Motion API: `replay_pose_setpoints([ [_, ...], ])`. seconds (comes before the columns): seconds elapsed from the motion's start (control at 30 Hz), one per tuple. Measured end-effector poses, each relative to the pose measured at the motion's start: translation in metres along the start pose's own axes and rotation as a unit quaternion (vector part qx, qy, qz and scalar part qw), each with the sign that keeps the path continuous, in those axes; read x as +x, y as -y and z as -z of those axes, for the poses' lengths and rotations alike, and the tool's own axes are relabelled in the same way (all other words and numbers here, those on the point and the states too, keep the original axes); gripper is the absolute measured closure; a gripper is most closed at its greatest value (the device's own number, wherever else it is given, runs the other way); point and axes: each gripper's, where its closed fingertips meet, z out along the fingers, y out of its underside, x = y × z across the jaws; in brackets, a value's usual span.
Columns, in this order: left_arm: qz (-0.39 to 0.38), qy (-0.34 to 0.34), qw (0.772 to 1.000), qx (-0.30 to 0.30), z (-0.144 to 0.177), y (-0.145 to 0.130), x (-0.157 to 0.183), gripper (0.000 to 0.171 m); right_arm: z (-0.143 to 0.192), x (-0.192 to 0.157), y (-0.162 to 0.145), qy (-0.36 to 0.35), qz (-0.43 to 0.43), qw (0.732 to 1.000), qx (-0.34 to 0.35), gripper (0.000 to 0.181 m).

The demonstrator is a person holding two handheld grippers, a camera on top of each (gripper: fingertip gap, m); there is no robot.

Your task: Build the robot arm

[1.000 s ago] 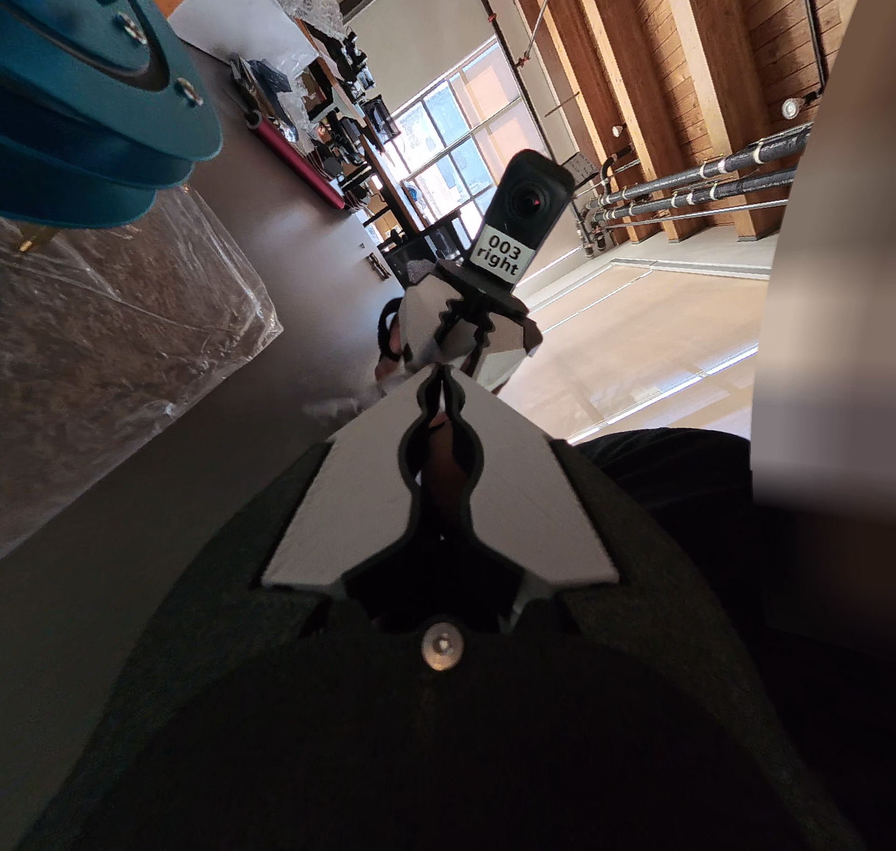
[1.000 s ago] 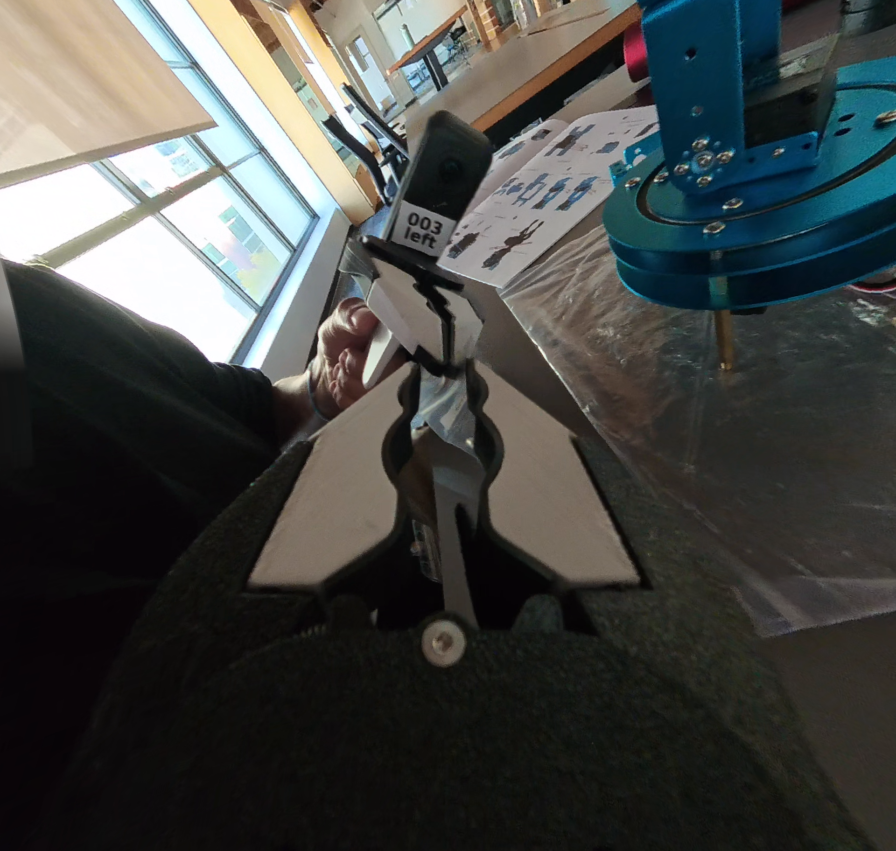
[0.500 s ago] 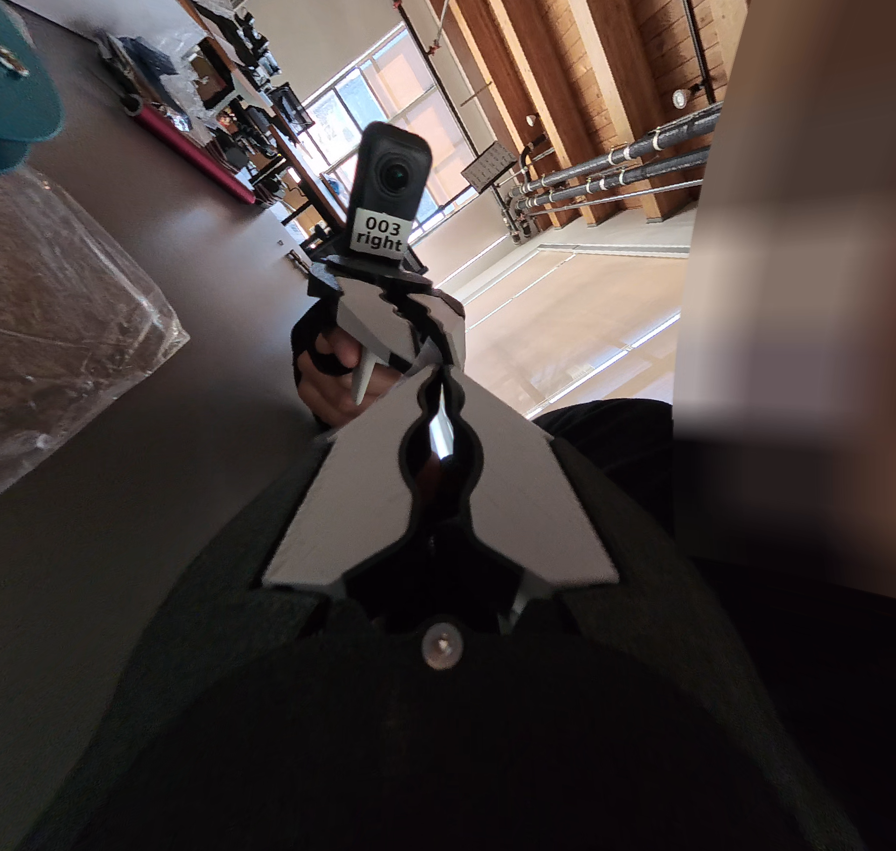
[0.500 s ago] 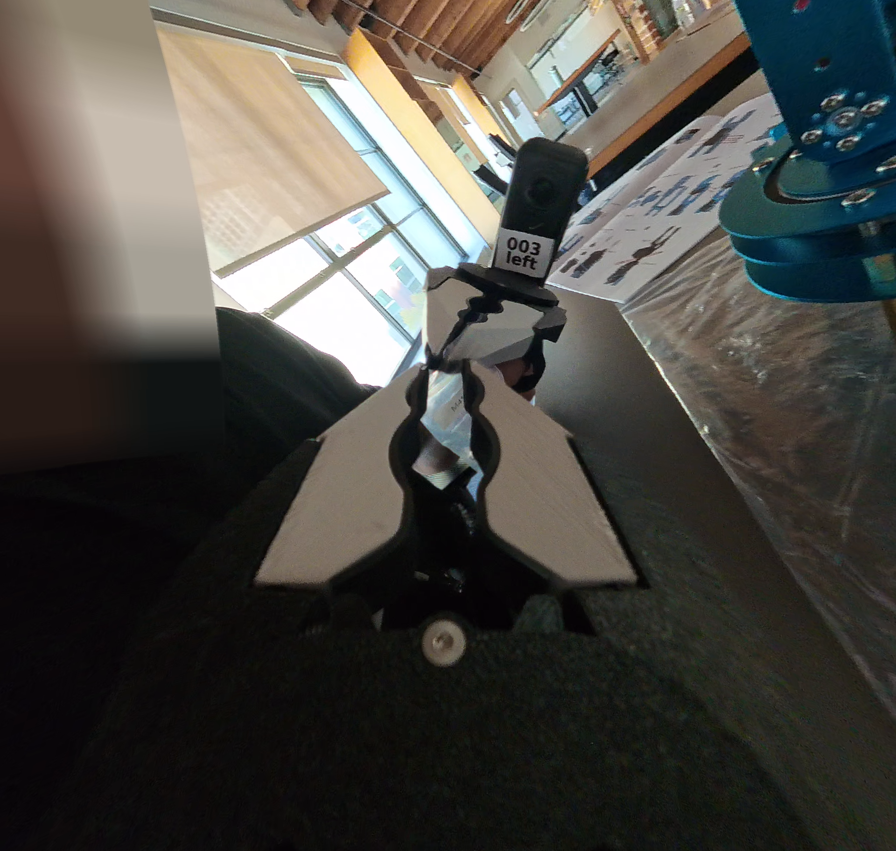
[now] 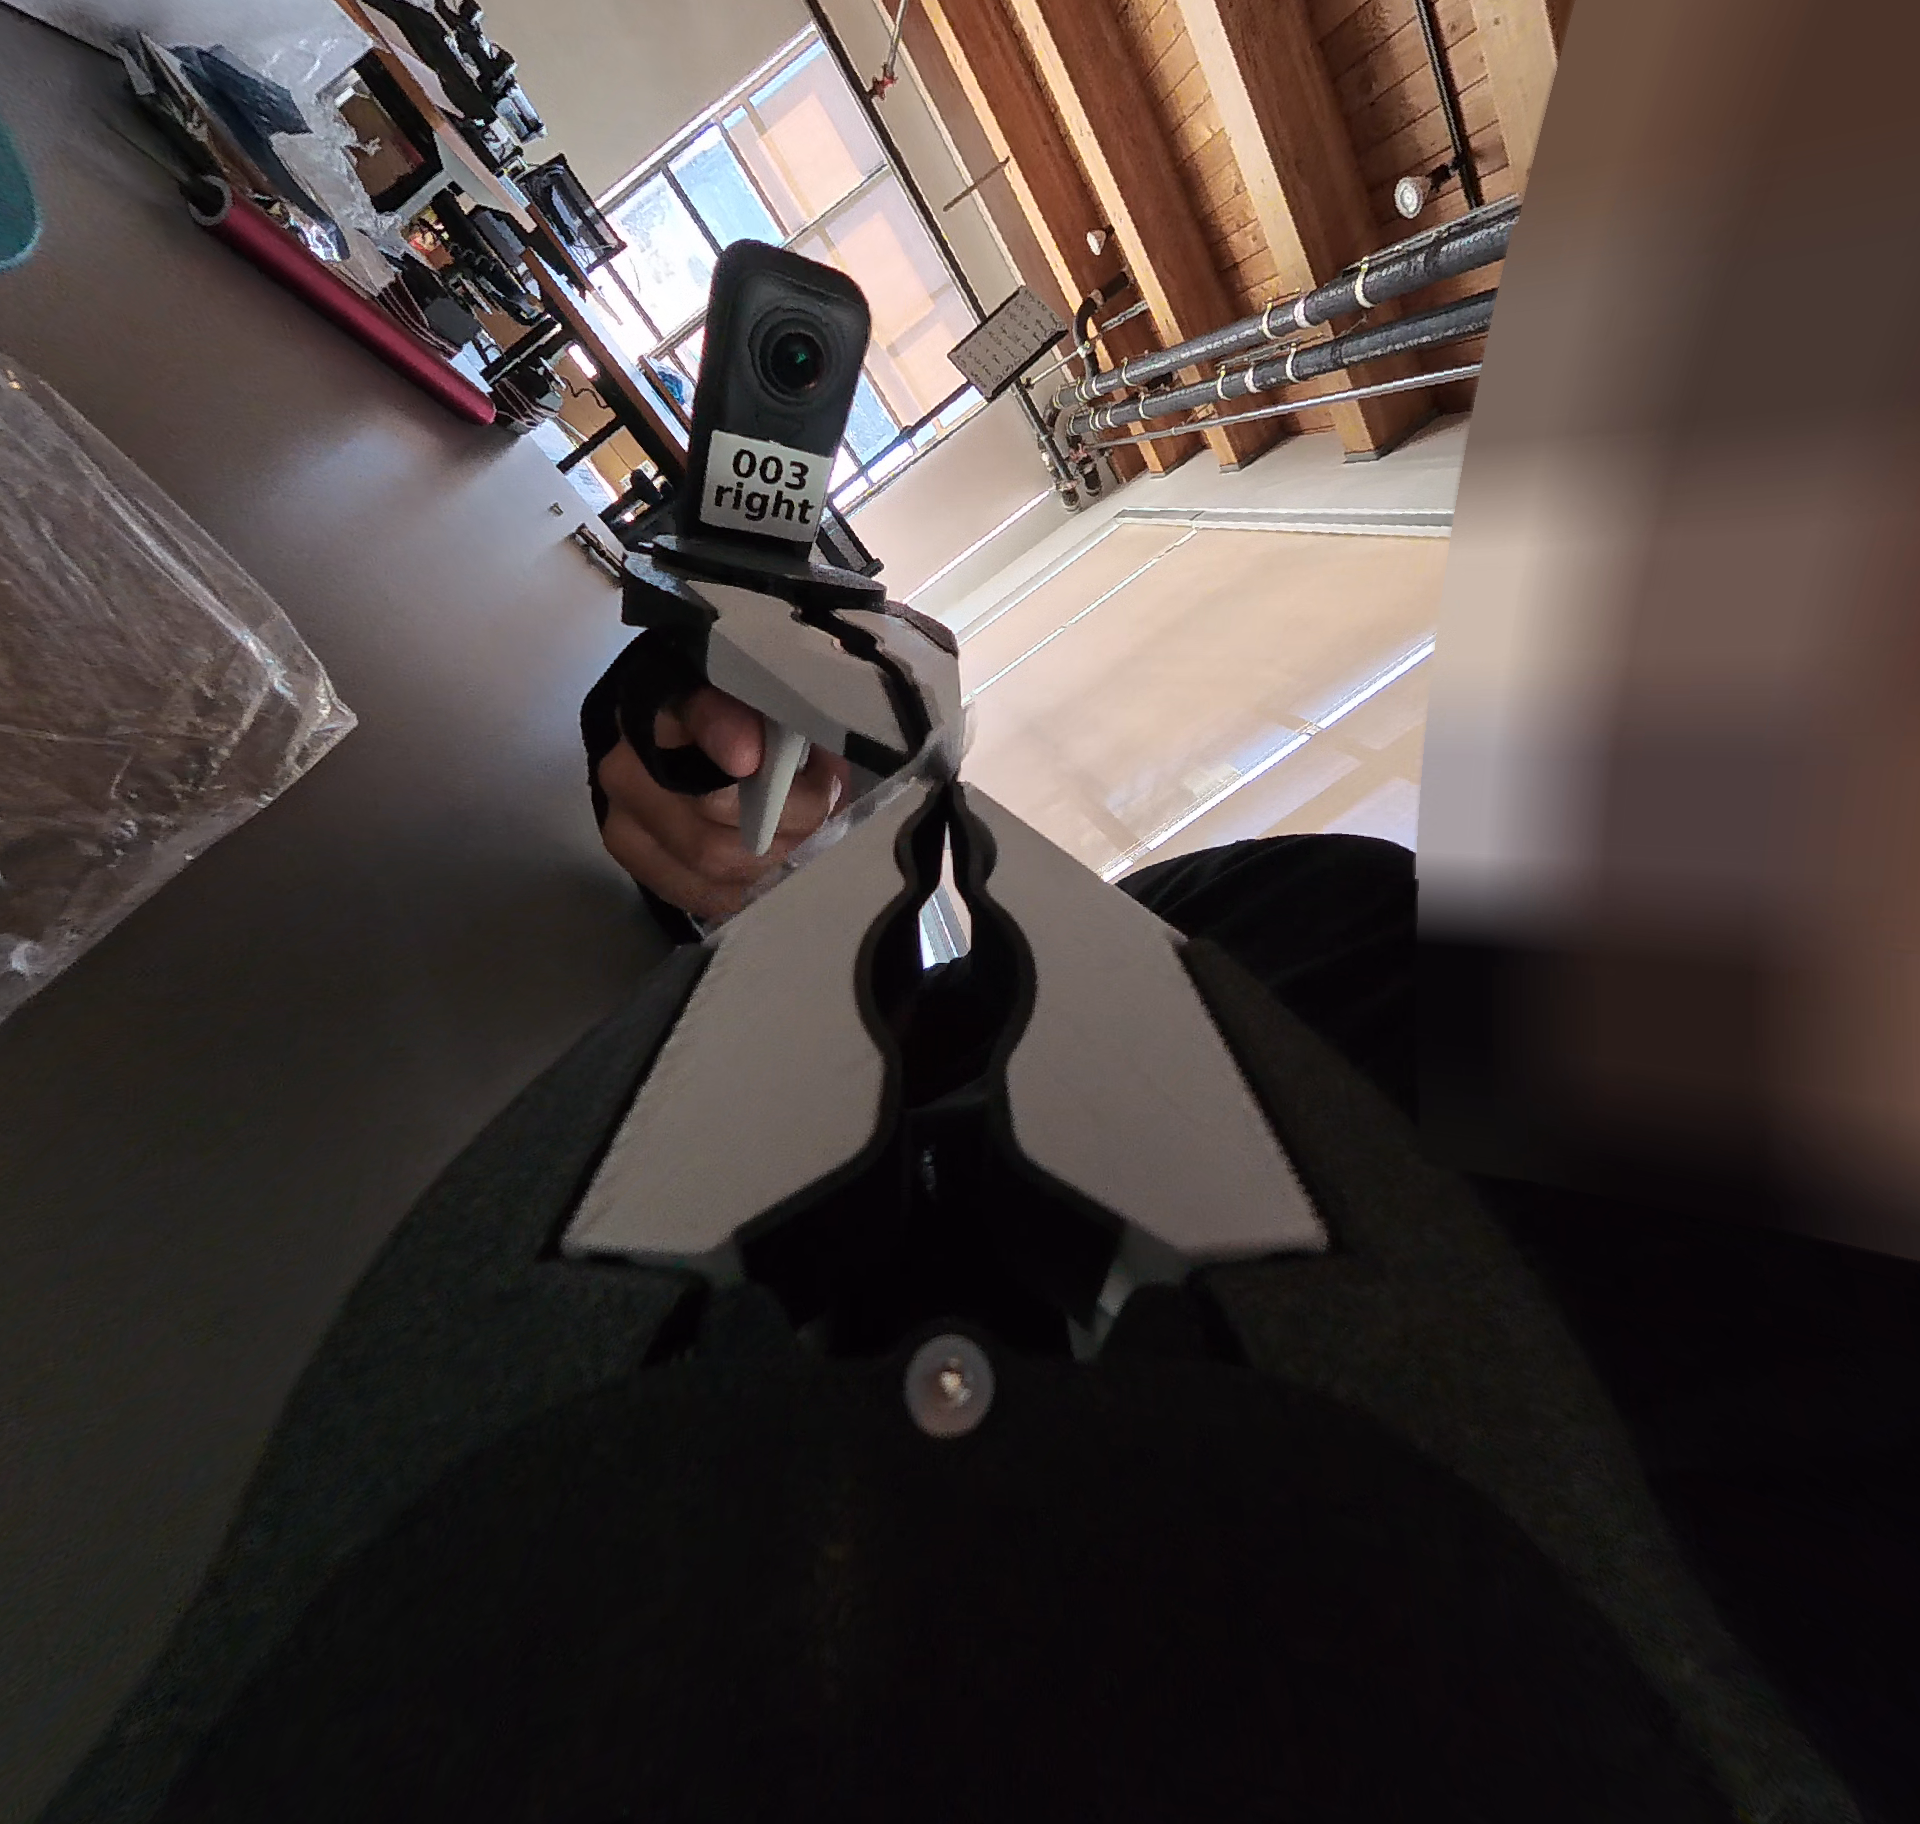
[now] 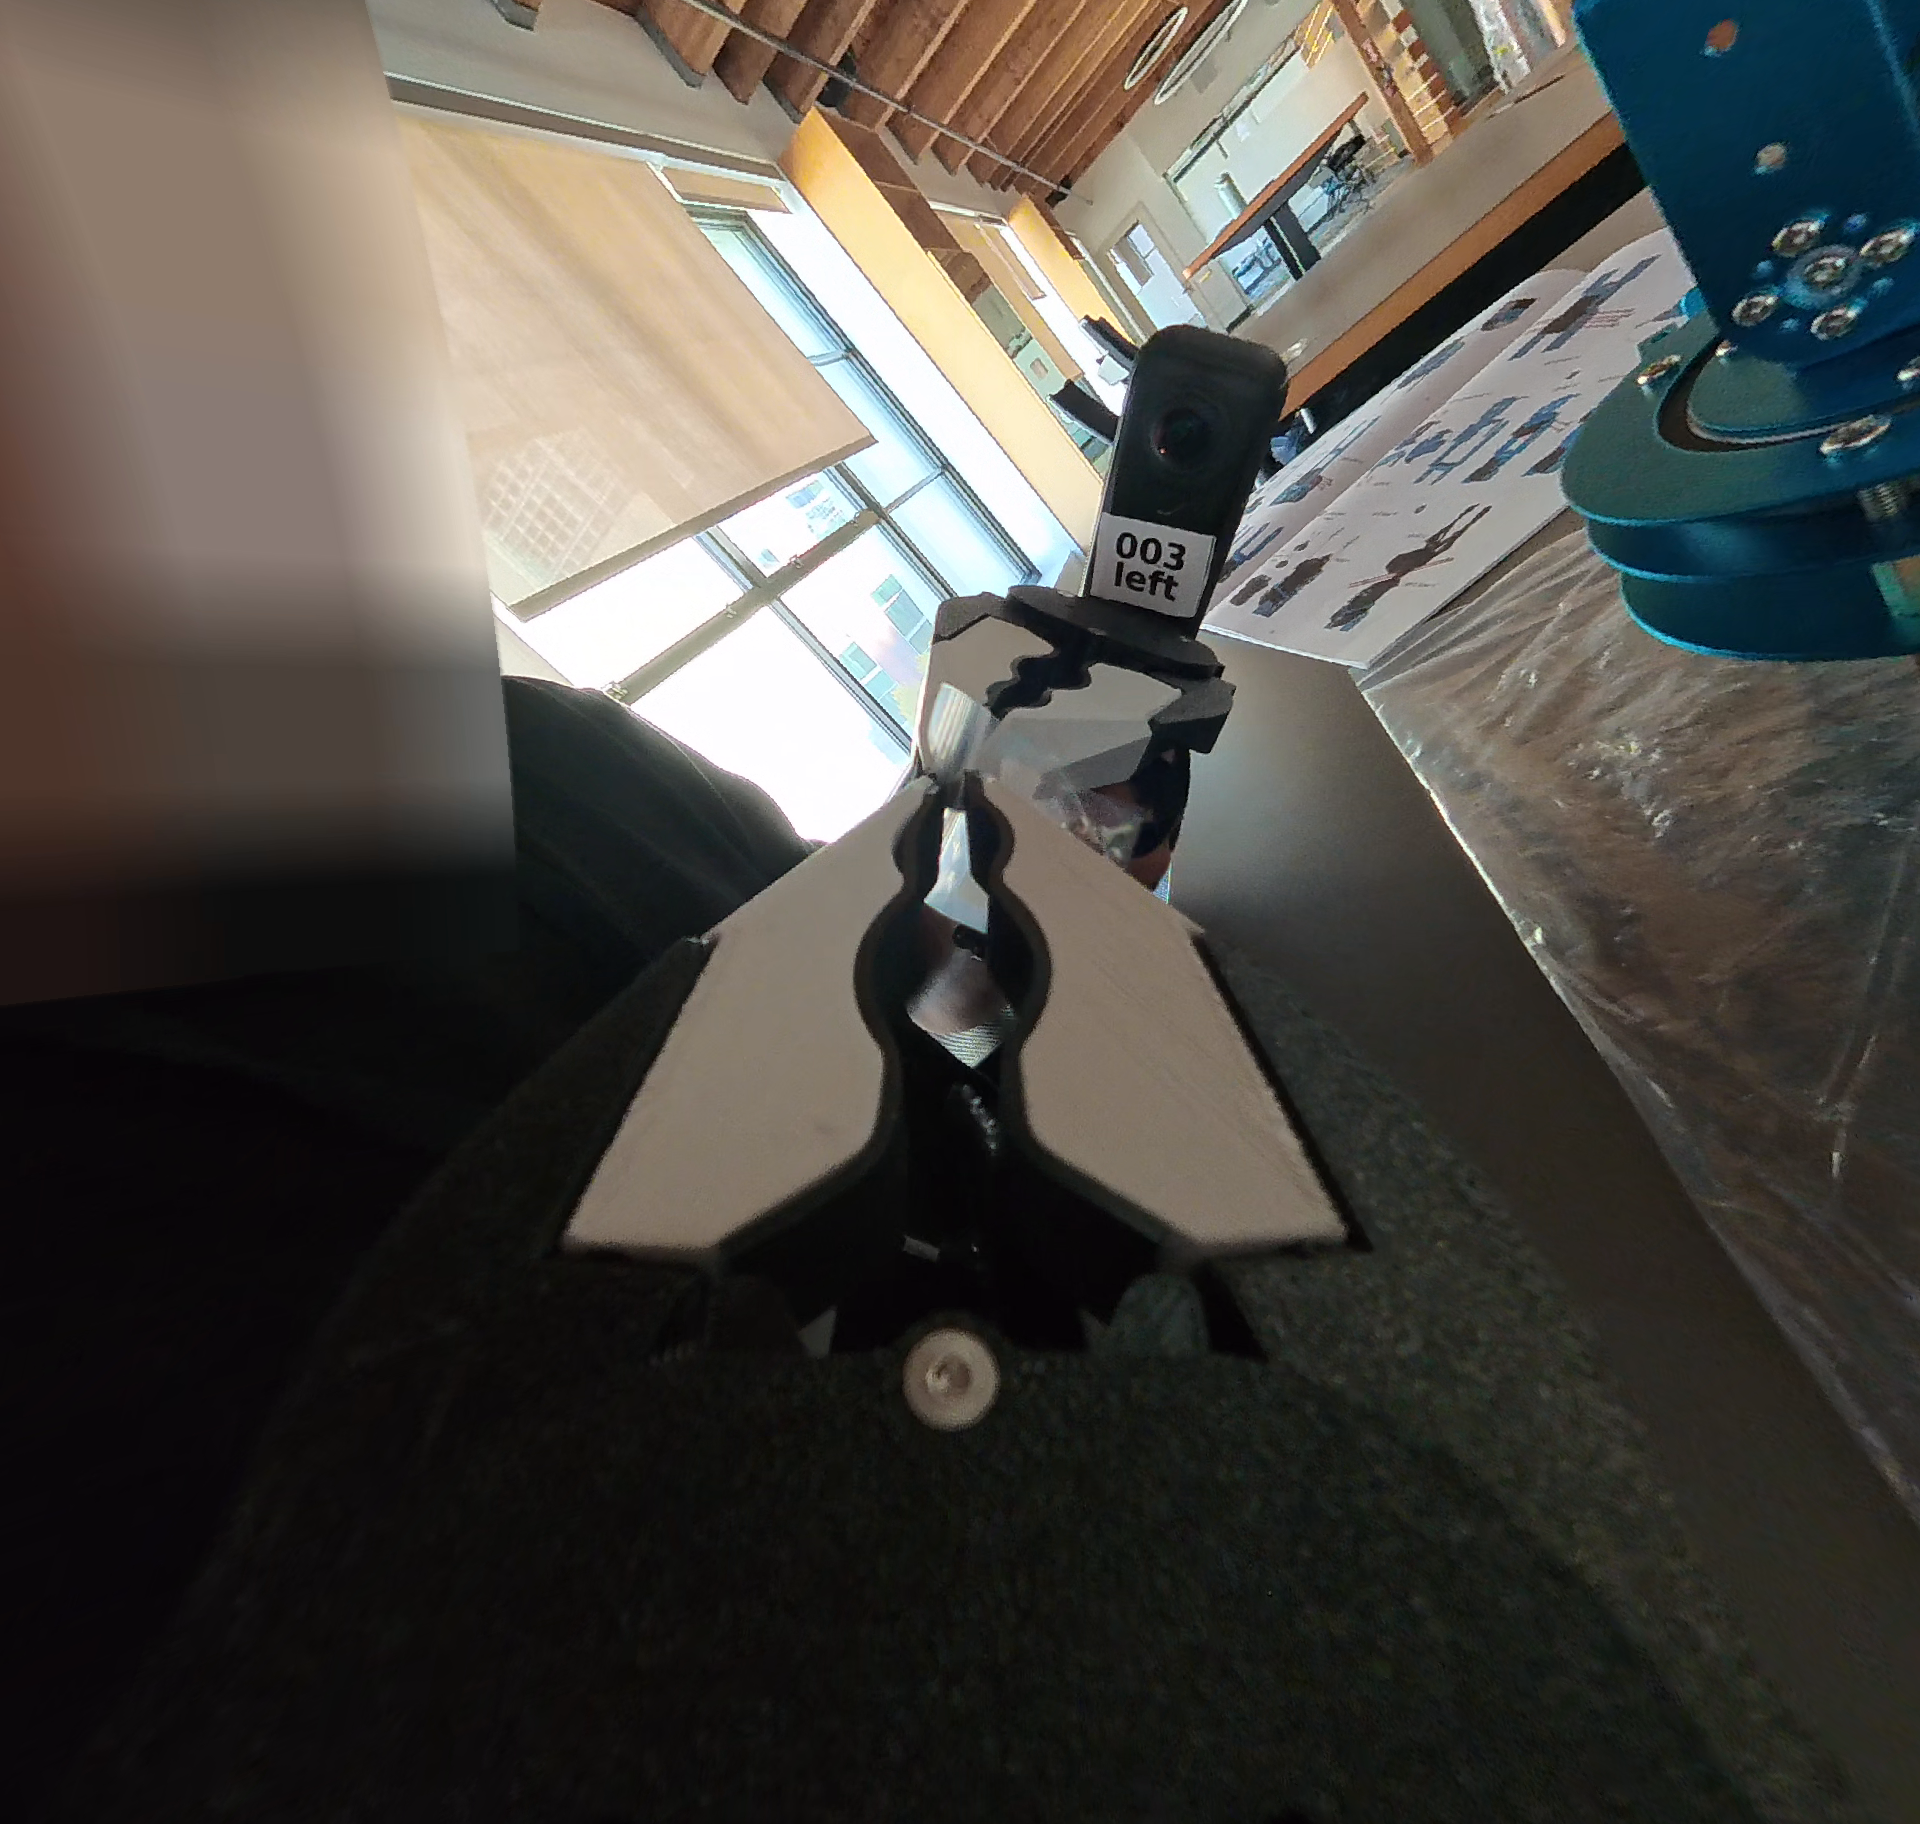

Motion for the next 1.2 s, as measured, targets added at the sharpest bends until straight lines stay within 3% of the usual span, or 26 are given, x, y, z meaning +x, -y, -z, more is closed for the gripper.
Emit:
replay_pose_setpoints([
  [0.3,-0.008,0.024,1.0,0.007,0.005,0.004,-0.007,0.171,0.008,0.011,0.006,-0.03,-0.003,0.999,0.015,0.181],
  [0.43,-0.007,0.029,1.0,0.009,0.005,0.005,-0.011,0.171,0.001,0.006,-0.005,-0.041,0.022,0.999,-0.023,0.165],
  [0.6,0.001,0.017,1.0,0.011,0.004,0.003,-0.009,0.171,-0.002,0.004,-0.007,-0.032,0.015,0.999,-0.027,0.163],
  [0.77,-0.031,0.027,0.999,0.002,0.002,0.001,-0.007,0.171,-0.002,0.006,-0.007,-0.02,-0.014,1.0,-0.017,0.173],
  [1.2,-0.143,0.125,0.982,-0.016,0.004,0.0,-0.021,0.171,0.001,0.018,-0.007,-0.018,-0.09,0.996,-0.007,0.173],
])
